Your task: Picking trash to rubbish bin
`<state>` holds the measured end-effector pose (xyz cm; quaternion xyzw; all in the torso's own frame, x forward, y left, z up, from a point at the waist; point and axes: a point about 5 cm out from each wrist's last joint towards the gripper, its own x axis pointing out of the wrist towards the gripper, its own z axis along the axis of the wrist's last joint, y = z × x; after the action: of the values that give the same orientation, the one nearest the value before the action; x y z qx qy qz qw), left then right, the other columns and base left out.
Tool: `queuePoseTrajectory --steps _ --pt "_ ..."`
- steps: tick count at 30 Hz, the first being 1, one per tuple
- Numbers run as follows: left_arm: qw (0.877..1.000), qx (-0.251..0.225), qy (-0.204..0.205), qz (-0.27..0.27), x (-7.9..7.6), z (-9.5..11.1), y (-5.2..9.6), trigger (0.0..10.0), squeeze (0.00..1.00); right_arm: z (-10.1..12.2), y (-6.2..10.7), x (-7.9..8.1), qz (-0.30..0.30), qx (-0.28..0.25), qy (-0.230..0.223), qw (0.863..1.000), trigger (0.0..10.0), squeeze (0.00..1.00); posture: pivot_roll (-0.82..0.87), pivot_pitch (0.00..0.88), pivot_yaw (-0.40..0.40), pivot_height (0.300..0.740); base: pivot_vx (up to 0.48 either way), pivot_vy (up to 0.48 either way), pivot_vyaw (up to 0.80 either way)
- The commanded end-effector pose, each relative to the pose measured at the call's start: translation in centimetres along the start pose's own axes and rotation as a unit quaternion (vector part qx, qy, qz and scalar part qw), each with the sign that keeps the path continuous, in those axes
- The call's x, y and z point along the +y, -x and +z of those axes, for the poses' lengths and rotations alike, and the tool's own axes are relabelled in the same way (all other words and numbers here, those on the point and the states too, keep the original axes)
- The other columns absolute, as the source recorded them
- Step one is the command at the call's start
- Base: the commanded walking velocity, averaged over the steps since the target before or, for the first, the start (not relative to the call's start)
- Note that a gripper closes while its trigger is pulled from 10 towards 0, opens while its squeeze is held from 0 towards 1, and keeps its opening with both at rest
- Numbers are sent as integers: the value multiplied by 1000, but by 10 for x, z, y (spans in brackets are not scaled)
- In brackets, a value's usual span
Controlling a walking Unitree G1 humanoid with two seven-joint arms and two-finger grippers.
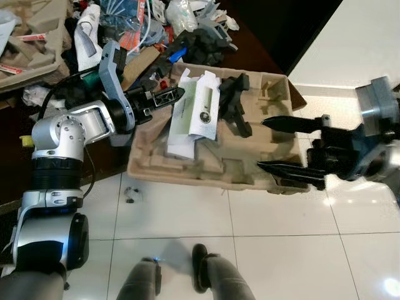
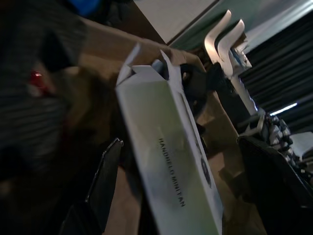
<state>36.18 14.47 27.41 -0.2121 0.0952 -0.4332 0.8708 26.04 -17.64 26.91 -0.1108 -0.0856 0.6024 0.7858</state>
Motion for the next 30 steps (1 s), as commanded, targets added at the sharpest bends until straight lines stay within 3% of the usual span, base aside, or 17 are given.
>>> queuePoseTrajectory --steps 1,2,5,10,12,18,26,28,29,30 --pt "1000 9 4 -7 0 -5 -4 10000 384 1 -7 5 5 9 23 1000 10000 0 -57 382 -79 740 0 0 0" --pt "1000 11 3 -11 -1 -4 -6 10000 373 -6 -23 6 -7 -1 24 1000 10000 0 -54 390 -76 740 0 0 0" --pt "1000 14 1 -13 -1 -4 -6 10000 353 -10 -29 2 -26 2 28 999 10000 0 -52 394 -75 740 0 0 0" --pt "1000 16 1 -14 -1 -5 -6 10000 341 -12 -30 -7 -61 15 44 997 10000 0 -52 394 -75 740 0 0 0" --pt "1000 17 -1 -14 1 -5 -5 10000 329 -17 -33 -18 -108 35 60 992 10000 0 -52 394 -75 740 0 0 0" --pt "1000 18 -2 -14 2 -5 -5 10000 325 -25 -38 -23 -140 61 55 987 10000 0 -50 403 -75 740 0 0 0" --pt "1000 16 -1 -20 2 -6 -4 10000 325 -36 -47 -26 -171 70 -12 983 10000 0 -51 406 -75 740 0 0 0" --pt "1000 17 3 -23 4 -9 -4 10000 314 -43 -53 -31 -200 64 -77 975 10000 0 -51 406 -75 740 0 0 0" --pt "1000 17 3 -23 4 -9 -4 10000 314 -43 -53 -31 -200 64 -77 975 10000 0 -51 406 -75 740 0 0 0" --pt "1000 19 4 -23 4 -11 -5 10000 310 -45 -55 -34 -215 60 -106 969 10000 0 -51 406 -75 740 0 0 0"
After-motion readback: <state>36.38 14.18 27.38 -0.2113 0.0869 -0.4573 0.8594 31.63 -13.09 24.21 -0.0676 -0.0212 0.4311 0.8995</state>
